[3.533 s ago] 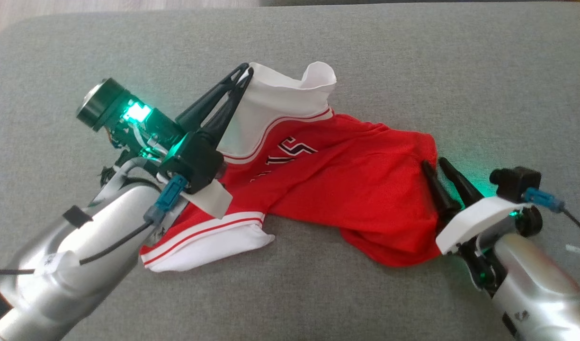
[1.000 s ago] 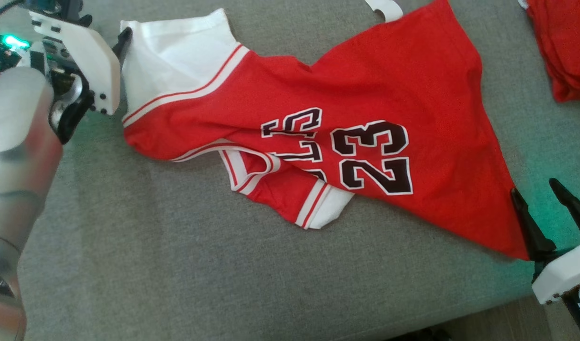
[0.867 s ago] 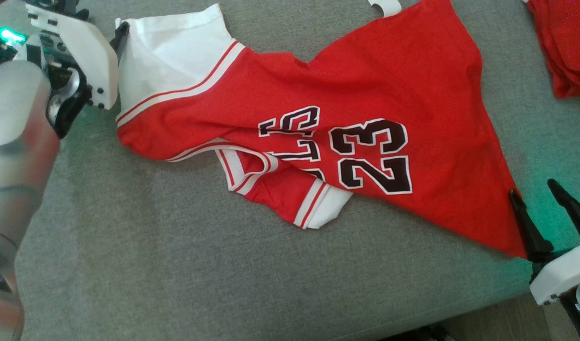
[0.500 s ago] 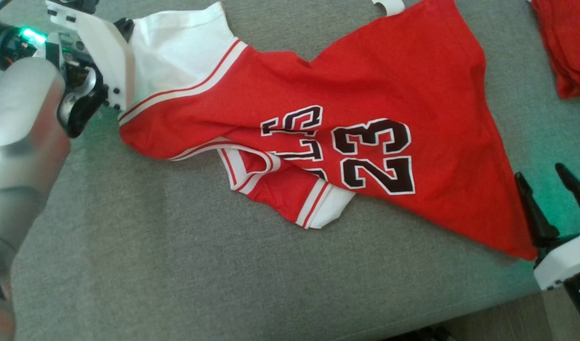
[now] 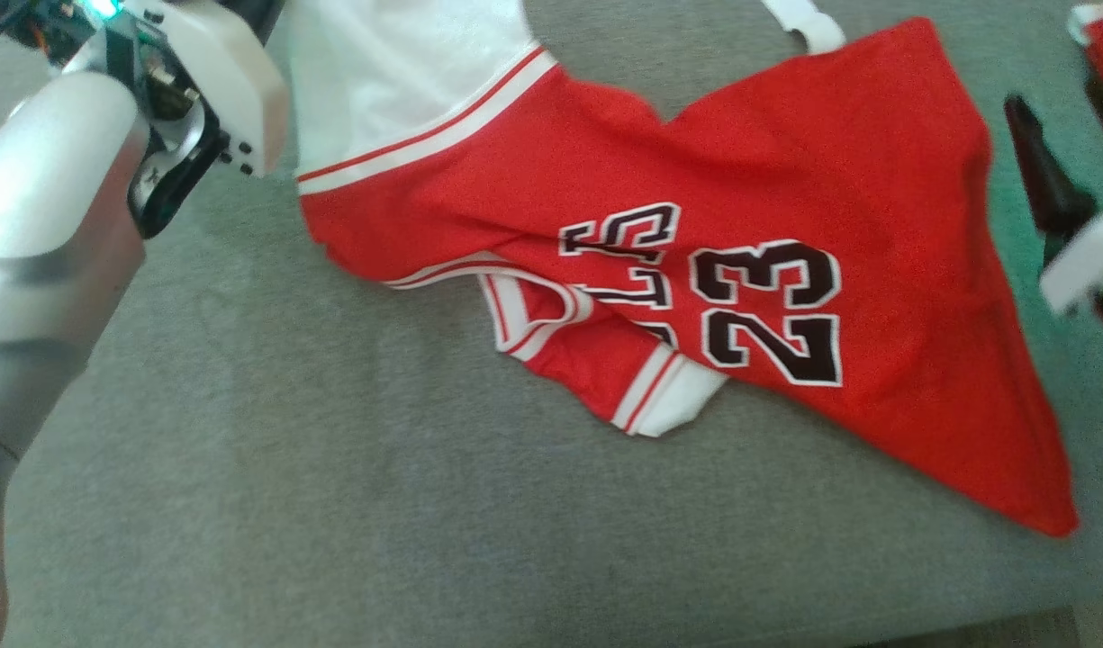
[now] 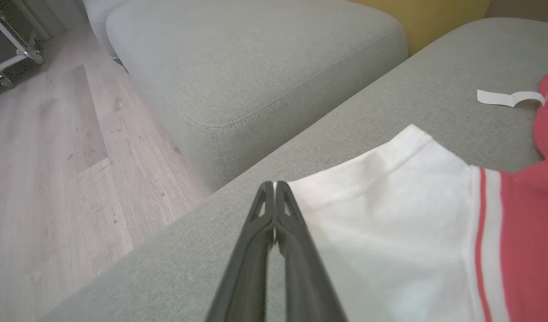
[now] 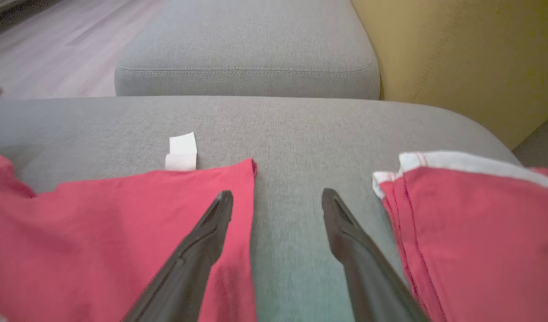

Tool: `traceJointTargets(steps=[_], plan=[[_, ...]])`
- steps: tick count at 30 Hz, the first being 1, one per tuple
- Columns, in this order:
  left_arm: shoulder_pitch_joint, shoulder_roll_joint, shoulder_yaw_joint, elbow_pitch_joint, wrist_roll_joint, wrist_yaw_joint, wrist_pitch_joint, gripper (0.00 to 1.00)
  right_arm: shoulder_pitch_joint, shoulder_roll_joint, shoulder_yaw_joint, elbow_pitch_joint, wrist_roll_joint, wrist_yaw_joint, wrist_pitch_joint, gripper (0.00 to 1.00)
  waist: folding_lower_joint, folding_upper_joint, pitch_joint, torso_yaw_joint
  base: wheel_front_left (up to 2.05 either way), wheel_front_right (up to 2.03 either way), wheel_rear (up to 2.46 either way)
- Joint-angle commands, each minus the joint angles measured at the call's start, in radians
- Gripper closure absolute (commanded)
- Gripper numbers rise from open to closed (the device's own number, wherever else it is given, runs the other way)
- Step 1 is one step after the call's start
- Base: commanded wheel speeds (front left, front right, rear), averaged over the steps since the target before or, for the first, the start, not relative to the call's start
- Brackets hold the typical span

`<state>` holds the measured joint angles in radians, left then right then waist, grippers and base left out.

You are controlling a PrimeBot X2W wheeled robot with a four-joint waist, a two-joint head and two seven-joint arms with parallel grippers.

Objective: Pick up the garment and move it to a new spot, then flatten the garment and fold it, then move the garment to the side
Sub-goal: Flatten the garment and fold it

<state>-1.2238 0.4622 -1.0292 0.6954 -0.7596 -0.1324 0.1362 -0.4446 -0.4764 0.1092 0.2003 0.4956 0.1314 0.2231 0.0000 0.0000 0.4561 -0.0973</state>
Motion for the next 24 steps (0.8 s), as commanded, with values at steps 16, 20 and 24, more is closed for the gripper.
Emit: traceJointTargets(steps=[16, 20, 24], plan=[[-0.095, 0.06, -0.028, -0.067, -0.012, 0.002, -0.062, 1.0, -0.427, -0.077, 0.359, 0.528, 0.01, -0.001, -0.025, 0.0, 0.0, 0.0, 0.012, 0.102, 0.0, 0.0, 0.0], [-0.099, 0.078, -0.035, -0.073, -0.02, 0.002, -0.066, 1.0, -0.473, -0.068, 0.409, 0.598, 0.031, -0.001, -0.064, 0.0, 0.0, 0.0, 0.012, 0.107, 0.0, 0.0, 0.0], [-0.099, 0.091, -0.039, -0.071, -0.025, 0.002, -0.068, 1.0, -0.503, -0.059, 0.462, 0.656, 0.051, -0.001, -0.085, 0.0, 0.0, 0.0, 0.009, 0.111, 0.0, 0.0, 0.0]])
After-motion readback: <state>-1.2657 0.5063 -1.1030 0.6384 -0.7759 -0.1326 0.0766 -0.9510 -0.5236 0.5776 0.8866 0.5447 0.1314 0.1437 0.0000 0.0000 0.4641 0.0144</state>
